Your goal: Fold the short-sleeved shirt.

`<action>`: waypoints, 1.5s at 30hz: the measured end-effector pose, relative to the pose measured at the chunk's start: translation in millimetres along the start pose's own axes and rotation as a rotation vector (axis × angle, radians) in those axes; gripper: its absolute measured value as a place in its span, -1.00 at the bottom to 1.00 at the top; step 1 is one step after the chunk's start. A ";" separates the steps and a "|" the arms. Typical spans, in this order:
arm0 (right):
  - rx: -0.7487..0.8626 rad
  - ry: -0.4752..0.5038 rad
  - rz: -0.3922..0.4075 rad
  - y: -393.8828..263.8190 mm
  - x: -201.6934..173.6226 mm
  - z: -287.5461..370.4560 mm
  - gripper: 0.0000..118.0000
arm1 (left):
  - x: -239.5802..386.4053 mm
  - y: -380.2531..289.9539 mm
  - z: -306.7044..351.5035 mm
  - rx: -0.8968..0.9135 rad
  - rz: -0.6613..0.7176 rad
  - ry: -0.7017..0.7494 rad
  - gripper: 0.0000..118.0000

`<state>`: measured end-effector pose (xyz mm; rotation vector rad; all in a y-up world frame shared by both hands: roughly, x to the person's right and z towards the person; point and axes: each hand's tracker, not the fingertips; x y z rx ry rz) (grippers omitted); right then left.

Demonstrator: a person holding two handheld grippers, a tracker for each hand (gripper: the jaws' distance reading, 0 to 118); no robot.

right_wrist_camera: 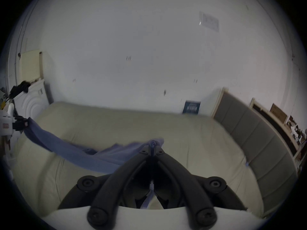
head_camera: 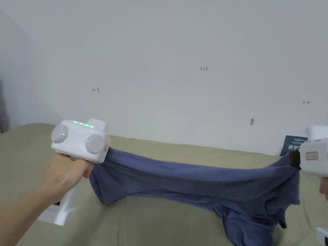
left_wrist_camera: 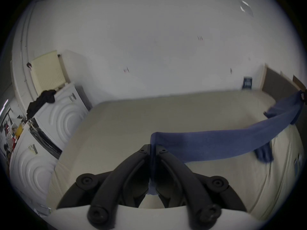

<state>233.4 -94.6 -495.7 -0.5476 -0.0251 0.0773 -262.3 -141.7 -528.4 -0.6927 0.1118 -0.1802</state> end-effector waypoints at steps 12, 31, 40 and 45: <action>-0.231 0.105 -0.038 -261.8 -0.6 136.8 -0.95 | -25.9 -244.4 114.7 -0.172 0.076 -0.096 -0.91; -0.270 0.128 -0.047 -363.2 -0.1 230.8 -0.76 | -45.4 -356.0 212.8 -0.204 0.091 -0.157 -0.87; -0.191 0.114 -0.138 -357.1 4.7 249.2 0.91 | -29.5 -355.0 257.7 -0.088 0.134 -0.137 0.97; -0.086 0.091 -0.133 -346.1 -6.0 276.4 -0.03 | -36.8 -348.4 284.7 -0.002 0.182 -0.143 0.30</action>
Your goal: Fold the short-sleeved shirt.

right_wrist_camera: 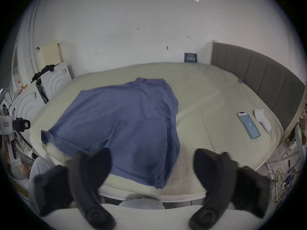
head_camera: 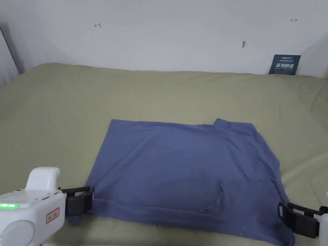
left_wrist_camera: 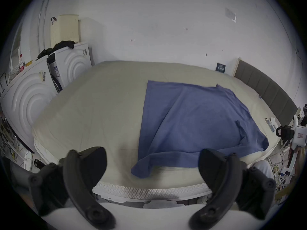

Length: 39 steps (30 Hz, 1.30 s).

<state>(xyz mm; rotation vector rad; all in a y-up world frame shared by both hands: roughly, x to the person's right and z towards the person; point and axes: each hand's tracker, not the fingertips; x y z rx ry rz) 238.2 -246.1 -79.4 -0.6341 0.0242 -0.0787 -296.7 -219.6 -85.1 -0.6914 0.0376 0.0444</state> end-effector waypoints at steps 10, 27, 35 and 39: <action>-0.064 -0.011 0.013 -9.2 3.3 2.6 -0.97 | -42.8 -29.9 -38.4 -0.122 0.024 0.048 -1.00; -0.194 -0.020 -0.038 -29.5 28.5 -40.2 -0.96 | -29.2 -24.3 -92.7 -0.255 0.035 0.006 -0.95; -0.228 0.042 -0.004 -30.4 25.2 -50.5 0.97 | -16.0 -28.4 -83.5 -0.248 0.040 -0.004 -0.96; -0.295 0.010 0.053 -37.1 24.3 -68.9 0.52 | -17.7 -23.7 -83.0 -0.249 0.059 -0.004 -0.96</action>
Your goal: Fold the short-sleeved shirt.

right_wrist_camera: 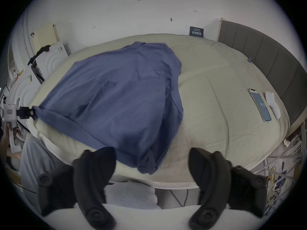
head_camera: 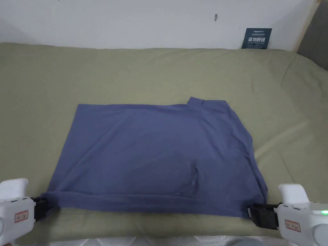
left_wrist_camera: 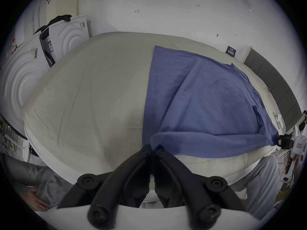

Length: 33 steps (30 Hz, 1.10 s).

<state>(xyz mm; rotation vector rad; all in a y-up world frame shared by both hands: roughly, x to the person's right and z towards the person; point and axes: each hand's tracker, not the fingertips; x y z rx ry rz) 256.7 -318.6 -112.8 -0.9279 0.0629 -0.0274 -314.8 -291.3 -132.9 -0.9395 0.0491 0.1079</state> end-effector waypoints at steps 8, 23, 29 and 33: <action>0.031 0.032 -0.034 1.2 12.9 21.0 -0.92 | -2.3 10.2 3.6 -0.005 -0.022 -0.002 -0.96; 0.133 -0.004 0.023 162.3 6.5 -19.8 -0.92 | 7.1 138.4 -38.9 0.032 -0.053 -0.035 -0.96; 0.058 -0.051 0.061 204.6 7.1 -84.0 -0.92 | 20.9 181.2 -94.8 -0.018 -0.072 -0.022 -0.96; 0.002 -0.056 0.058 217.3 11.6 -119.5 -0.92 | 25.3 193.0 -127.3 -0.066 -0.066 -0.020 -0.95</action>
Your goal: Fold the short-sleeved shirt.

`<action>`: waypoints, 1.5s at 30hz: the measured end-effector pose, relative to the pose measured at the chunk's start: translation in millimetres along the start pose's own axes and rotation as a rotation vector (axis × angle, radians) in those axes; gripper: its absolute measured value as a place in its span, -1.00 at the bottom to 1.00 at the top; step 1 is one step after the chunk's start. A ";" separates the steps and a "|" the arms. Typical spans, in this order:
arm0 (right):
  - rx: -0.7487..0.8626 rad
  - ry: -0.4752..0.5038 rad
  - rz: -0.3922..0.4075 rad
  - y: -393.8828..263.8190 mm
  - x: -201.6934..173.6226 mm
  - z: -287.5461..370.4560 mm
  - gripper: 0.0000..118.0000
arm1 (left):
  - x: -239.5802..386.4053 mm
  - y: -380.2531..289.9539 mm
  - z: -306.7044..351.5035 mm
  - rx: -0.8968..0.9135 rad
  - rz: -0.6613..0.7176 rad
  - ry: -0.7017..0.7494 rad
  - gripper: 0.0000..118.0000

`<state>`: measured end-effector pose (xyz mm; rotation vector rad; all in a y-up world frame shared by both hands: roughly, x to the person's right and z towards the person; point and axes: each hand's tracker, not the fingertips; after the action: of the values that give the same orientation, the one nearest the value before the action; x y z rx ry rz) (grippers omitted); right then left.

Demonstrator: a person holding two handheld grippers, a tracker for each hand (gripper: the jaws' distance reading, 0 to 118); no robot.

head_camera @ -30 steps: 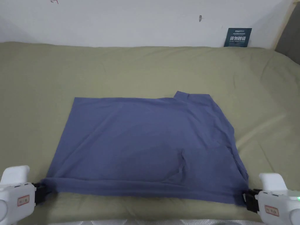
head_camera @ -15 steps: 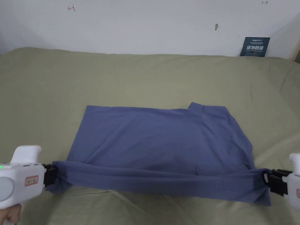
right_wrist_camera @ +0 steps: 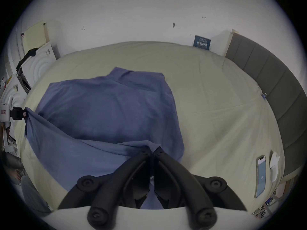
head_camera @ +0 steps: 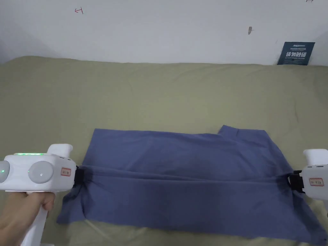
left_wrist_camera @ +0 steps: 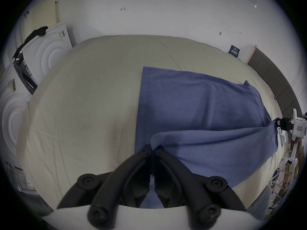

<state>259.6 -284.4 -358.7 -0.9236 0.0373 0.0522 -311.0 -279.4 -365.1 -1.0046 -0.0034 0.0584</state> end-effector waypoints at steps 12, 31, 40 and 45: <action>0.063 0.059 -0.146 -46.3 4.0 39.2 0.82 | -13.3 -39.9 30.2 0.037 0.005 0.042 0.93; 0.091 0.027 -0.158 -113.9 5.3 90.0 -0.97 | -8.6 -105.0 13.8 -0.014 0.097 0.036 0.93; 0.067 0.033 -0.177 -113.8 13.0 75.6 -0.93 | -14.0 -78.7 22.9 0.014 0.096 0.050 -0.92; 0.055 0.037 -0.215 -113.6 15.9 71.1 0.98 | -5.6 -74.0 23.9 -0.003 0.059 0.049 -0.92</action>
<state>283.2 -295.5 -226.3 -0.8692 -0.0260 -0.1644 -313.8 -299.1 -289.8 -1.0090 0.0707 0.0878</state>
